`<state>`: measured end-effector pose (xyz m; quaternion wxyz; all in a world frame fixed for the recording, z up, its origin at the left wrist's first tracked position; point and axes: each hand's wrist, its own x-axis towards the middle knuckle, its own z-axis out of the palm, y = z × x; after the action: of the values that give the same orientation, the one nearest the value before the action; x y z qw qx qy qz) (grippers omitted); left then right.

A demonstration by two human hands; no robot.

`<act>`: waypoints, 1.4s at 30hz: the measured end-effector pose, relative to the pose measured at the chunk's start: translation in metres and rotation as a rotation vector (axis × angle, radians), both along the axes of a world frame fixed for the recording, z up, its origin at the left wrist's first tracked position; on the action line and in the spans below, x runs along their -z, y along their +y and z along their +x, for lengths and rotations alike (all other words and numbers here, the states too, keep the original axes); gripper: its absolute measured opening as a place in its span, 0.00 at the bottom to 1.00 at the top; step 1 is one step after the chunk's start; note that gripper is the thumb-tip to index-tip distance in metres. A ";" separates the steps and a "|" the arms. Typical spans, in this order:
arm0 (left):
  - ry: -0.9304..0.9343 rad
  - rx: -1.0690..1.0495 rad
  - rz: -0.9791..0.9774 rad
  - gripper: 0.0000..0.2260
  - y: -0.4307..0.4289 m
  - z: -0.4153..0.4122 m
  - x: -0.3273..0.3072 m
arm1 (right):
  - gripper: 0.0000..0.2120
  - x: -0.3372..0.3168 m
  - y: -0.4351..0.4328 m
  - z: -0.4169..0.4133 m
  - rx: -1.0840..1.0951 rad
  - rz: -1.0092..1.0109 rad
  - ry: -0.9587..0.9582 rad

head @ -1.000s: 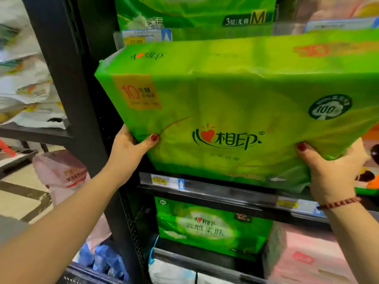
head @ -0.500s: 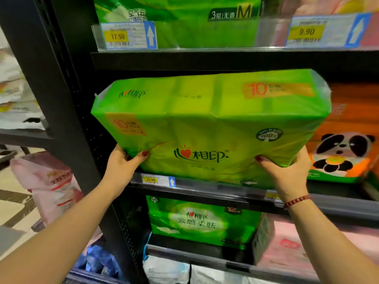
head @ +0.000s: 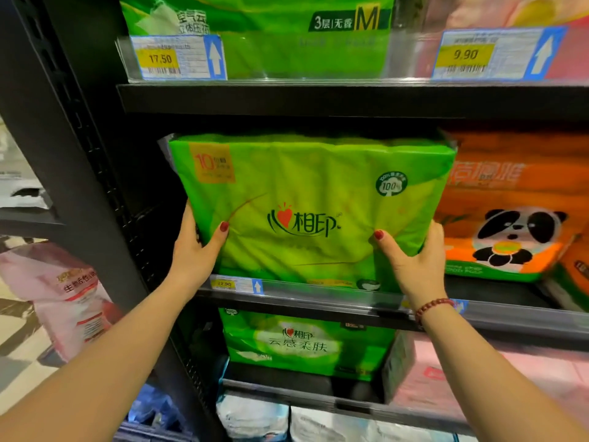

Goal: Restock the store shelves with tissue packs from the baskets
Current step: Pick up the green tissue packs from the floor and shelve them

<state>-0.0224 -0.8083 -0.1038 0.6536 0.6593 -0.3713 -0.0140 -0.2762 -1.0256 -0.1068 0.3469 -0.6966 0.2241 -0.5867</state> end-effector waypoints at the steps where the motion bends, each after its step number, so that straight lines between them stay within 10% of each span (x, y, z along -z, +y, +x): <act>1: 0.003 0.000 -0.005 0.35 -0.001 0.000 0.000 | 0.26 0.001 0.002 0.002 0.000 0.015 0.002; 14: -0.146 -0.257 0.085 0.51 0.004 0.002 0.002 | 0.29 -0.006 0.015 0.023 0.049 0.102 0.120; 22: -0.899 -0.371 0.416 0.53 0.012 0.010 0.001 | 0.53 -0.004 0.021 0.020 0.260 -0.481 0.435; 42: -0.908 -0.386 0.532 0.45 -0.008 0.030 -0.007 | 0.38 -0.008 0.011 0.047 0.376 -0.428 0.641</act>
<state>0.0076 -0.8158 -0.0972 0.2300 0.7974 -0.4717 0.2979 -0.2289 -1.0145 -0.0983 -0.0057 -0.8469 0.3169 -0.4270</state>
